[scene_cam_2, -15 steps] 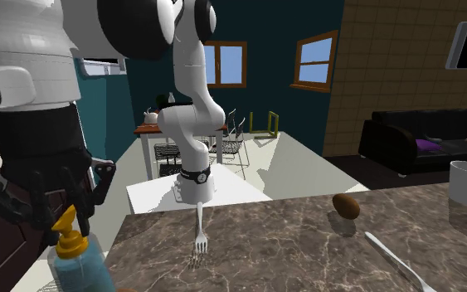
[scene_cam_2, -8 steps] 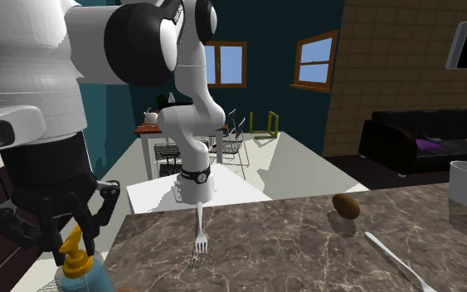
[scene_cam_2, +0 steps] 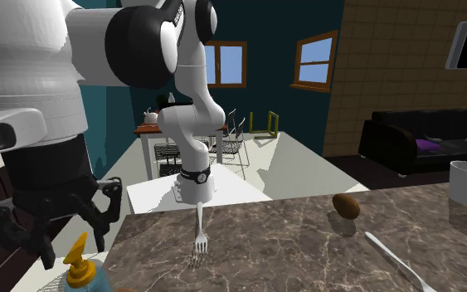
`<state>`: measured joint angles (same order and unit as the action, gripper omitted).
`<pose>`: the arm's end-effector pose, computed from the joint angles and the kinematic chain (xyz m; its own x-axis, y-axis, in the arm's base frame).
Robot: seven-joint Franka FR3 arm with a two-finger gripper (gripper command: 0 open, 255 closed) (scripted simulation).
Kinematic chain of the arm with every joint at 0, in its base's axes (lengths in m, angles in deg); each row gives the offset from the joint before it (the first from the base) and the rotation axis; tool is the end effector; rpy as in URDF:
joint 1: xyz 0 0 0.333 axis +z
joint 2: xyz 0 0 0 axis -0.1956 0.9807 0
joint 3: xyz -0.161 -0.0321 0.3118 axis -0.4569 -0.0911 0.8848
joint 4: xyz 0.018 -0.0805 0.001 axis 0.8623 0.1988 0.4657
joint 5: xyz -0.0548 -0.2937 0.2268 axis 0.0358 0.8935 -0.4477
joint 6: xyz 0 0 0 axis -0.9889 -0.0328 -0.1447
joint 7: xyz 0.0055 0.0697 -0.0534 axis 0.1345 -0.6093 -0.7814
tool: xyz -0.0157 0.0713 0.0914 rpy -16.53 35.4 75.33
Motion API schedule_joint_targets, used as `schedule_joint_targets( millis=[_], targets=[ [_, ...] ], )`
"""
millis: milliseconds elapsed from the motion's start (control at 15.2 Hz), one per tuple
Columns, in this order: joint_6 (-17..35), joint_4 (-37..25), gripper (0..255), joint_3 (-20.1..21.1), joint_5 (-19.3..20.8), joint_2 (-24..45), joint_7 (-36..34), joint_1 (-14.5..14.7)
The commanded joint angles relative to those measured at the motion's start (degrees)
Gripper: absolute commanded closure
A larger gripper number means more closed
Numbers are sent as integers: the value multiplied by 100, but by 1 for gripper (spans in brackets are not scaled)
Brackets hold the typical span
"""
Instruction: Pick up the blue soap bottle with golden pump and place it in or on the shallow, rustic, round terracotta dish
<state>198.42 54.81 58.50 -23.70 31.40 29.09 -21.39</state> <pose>0.4270 -0.3514 0.4636 0.9983 -0.0580 0.0099 -0.0581 -0.9982 0.0163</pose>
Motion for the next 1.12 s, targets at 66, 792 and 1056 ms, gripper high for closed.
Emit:
schedule_joint_targets(
  millis=[66,792,1056],
  targets=[
    [0,0,0,0,0,0,0,0],
    [-695,-487,0,8,140,-241,-99,27],
    [-695,-487,0,8,140,-241,-99,27]
  ],
)
